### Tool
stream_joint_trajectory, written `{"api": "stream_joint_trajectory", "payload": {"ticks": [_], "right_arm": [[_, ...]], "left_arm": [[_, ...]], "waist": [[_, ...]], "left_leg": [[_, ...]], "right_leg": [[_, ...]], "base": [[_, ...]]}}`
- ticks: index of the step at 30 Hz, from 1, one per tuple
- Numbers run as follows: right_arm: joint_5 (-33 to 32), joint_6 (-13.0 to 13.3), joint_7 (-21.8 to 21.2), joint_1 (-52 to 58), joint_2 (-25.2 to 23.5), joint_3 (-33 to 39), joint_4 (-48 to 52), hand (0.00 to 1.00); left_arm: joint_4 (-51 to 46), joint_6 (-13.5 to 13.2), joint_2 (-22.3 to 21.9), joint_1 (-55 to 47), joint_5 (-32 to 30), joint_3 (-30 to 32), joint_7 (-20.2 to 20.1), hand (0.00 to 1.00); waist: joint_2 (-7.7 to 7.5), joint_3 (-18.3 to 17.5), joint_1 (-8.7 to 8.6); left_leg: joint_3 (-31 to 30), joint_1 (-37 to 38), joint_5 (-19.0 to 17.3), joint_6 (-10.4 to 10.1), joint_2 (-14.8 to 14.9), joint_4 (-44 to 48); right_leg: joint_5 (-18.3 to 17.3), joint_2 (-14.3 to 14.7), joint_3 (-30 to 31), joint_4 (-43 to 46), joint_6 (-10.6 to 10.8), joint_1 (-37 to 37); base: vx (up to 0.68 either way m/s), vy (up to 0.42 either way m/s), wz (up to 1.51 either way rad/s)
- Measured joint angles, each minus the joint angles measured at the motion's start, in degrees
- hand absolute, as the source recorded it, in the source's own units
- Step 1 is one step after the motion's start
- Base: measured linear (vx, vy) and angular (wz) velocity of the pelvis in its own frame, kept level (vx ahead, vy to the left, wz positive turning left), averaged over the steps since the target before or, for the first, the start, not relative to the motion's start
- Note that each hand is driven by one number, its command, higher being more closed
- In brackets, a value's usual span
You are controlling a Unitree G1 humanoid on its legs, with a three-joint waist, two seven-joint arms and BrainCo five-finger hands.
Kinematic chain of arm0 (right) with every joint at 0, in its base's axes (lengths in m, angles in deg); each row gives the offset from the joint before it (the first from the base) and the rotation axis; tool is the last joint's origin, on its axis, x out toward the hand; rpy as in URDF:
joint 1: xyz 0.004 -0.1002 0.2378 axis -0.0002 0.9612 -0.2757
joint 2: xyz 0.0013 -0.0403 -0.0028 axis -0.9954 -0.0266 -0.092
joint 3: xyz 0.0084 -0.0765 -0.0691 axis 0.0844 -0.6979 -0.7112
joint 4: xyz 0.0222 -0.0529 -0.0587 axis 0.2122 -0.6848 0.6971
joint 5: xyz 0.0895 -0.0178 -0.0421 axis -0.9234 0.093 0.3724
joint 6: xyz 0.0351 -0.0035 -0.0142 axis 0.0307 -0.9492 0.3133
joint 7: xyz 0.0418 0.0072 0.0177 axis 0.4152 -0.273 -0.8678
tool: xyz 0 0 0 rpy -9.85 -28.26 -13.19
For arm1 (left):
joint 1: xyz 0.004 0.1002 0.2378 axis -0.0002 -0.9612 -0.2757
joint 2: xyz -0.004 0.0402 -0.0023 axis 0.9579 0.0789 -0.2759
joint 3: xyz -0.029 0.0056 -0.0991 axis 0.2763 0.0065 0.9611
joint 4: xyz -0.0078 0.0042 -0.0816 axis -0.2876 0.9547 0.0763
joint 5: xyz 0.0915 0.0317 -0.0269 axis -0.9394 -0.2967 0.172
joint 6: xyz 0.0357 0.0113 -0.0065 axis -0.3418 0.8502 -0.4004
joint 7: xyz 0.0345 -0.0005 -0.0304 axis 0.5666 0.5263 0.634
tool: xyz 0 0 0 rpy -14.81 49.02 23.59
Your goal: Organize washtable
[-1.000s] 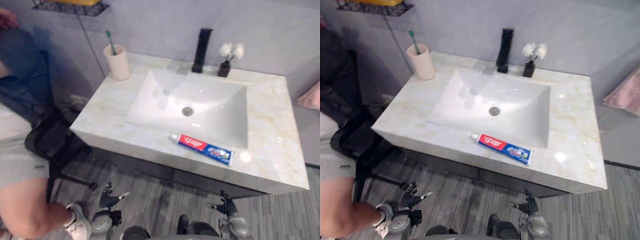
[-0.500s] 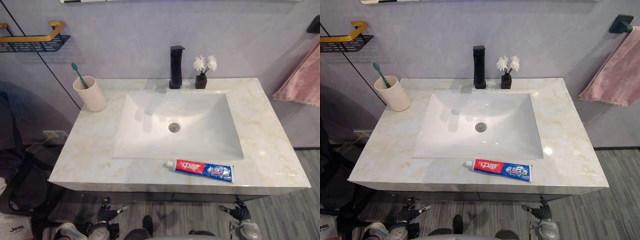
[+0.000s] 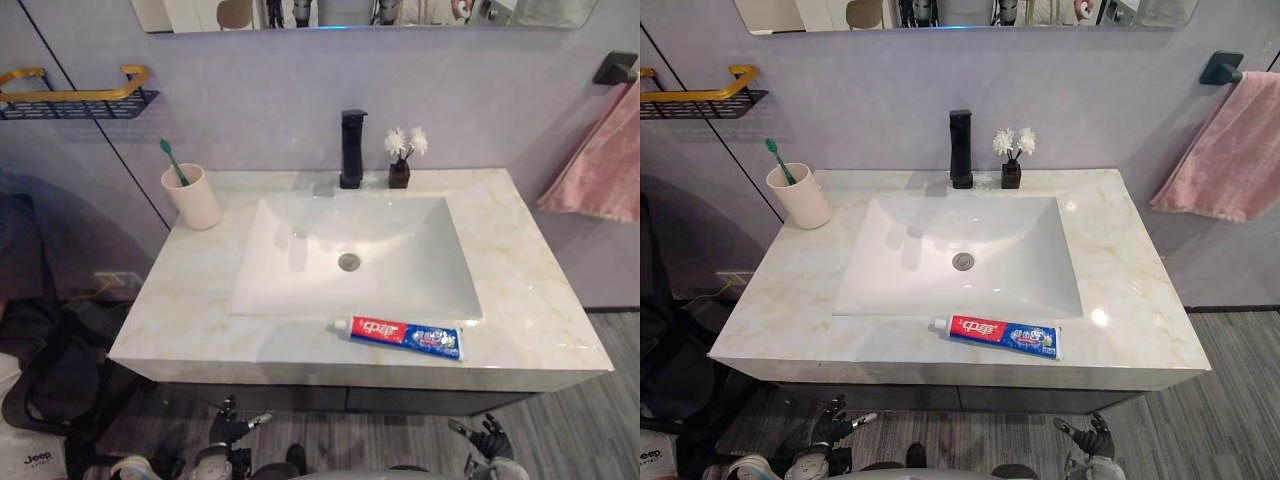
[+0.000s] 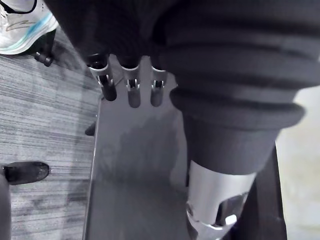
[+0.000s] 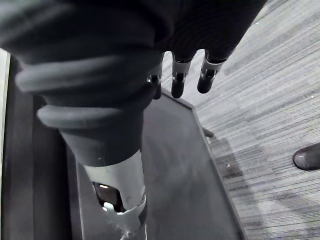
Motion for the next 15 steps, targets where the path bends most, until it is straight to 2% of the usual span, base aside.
{"api": "stream_joint_trajectory", "payload": {"ticks": [6,7,9,12,15], "right_arm": [[-0.23,0.26,-0.44,2.69,0.5,0.89,7.85,0.0],[-0.1,0.32,-0.89,3.4,0.67,0.88,9.7,0.0],[0.17,0.44,-1.18,4.11,0.62,0.78,11.59,0.0],[1.02,0.54,-1.22,5.77,0.4,0.34,13.65,0.0],[1.13,0.56,-1.15,7.99,-0.89,0.47,15.45,0.0]], "left_arm": [[-0.89,0.96,5.75,-1.23,-0.19,9.28,-0.05,0.0],[-3.66,1.3,7.32,-1.62,-0.23,11.52,0.24,0.0],[-10.05,1.3,9.04,-2.73,-0.96,14.44,0.55,0.0],[-24.67,1.5,11.94,-2.9,-2.55,18.07,1.63,0.0],[-47.45,1.17,13.14,-3.78,-4.32,20.86,4.75,0.0]], "waist": [[1.18,-0.45,0.16],[1.51,-0.49,0.29],[1.71,-0.72,0.63],[1.87,-1.11,2.04],[1.26,-2.73,2.06]], "left_leg": [[0.49,-0.73,-0.13,-0.12,0.23,-0.02],[0.5,-0.98,-0.14,-0.13,0.24,-0.01],[0.48,-1.5,-0.14,-0.12,0.18,-0.01],[0.41,-2.01,-0.13,-0.11,-0.05,0.33],[-1.12,-2.27,0.17,0.28,-0.83,1.22]], "right_leg": [[-1.37,-0.2,-0.05,1.84,-0.26,-1.44],[-1.38,-0.29,-0.06,1.84,-0.28,-1.64],[-1.39,-0.31,-0.17,1.85,-0.29,-2.02],[-1.48,-0.53,-0.96,1.81,-0.58,-2.24],[-1.91,-1.38,-1.68,2.61,-0.33,-1.98]], "base": [[-0.09,-0.002,0.04],[-0.02,-0.001,0.07],[0.0,-0.004,0.09],[0.06,-0.01,0.1],[0.12,-0.019,0.14]]}}
